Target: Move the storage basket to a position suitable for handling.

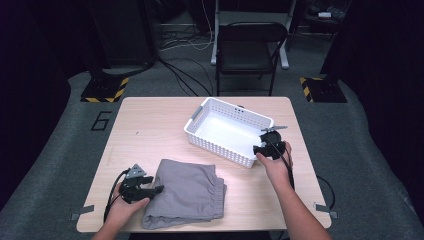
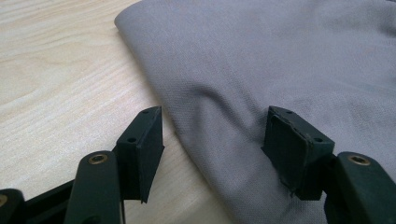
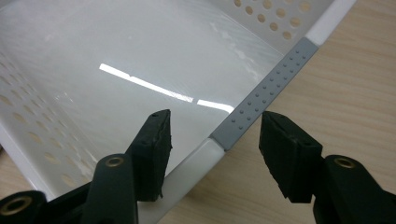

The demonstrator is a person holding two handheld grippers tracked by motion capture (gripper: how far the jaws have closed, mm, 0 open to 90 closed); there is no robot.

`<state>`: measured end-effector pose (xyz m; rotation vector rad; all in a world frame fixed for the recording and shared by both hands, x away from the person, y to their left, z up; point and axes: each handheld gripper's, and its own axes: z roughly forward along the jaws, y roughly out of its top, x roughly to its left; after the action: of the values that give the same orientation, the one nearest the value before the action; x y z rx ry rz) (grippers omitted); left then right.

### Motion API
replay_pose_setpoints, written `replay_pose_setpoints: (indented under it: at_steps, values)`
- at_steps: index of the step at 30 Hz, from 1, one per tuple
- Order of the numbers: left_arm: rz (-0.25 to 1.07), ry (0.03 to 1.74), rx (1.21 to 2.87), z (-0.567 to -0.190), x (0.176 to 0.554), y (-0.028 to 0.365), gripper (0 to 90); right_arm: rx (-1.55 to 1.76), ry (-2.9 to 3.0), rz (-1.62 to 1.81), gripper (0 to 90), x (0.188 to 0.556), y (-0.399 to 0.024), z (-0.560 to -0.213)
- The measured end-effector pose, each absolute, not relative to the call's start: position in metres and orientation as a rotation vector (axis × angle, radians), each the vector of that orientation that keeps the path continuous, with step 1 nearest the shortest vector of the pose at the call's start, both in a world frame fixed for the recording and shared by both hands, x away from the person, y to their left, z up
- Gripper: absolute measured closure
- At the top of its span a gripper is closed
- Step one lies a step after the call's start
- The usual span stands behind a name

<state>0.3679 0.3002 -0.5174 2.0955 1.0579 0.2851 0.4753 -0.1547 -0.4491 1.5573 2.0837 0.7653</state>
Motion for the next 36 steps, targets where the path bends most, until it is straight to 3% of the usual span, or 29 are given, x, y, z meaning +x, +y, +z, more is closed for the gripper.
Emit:
replay_pose_setpoints:
  at_steps: [25,32,36]
  values:
    - [0.297,1.061,2.085,-0.518,0.368,0.299,37.3,1.542,2.079,0.74,31.9,0.463,-0.126,-0.446]
    - [0.279,1.063,2.091,-0.518,0.368,0.301,37.3,1.569,2.087,0.786,42.5,0.46,-0.122,-0.451]
    - [0.28,1.063,2.091,-0.518,0.368,0.301,37.3,1.548,2.091,0.769,43.2,0.463,-0.122,-0.452]
